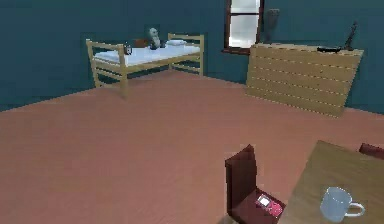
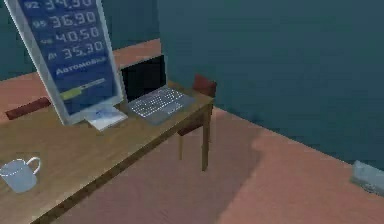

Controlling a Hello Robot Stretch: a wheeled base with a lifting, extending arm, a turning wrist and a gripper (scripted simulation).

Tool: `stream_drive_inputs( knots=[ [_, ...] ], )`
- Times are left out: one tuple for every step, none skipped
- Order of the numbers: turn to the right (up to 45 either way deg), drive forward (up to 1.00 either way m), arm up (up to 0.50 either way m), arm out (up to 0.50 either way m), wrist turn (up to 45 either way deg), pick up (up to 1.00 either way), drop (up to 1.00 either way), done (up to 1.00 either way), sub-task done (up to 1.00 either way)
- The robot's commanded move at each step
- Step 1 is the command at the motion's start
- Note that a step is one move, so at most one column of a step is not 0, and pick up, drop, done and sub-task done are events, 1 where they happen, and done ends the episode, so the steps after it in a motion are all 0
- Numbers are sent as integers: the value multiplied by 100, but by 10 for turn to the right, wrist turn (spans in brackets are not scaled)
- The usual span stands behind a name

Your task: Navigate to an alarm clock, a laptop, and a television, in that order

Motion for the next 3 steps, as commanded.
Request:
stream_drive_inputs(
  knots=[
    [-450, 0, 0, 0, 0, 0, 0, 0, 0],
    [-360, 0, 0, 0, 0, 0, 0, 0, 0],
    [0, 100, 0, 0, 0, 0, 0, 0, 0]
  ],
)
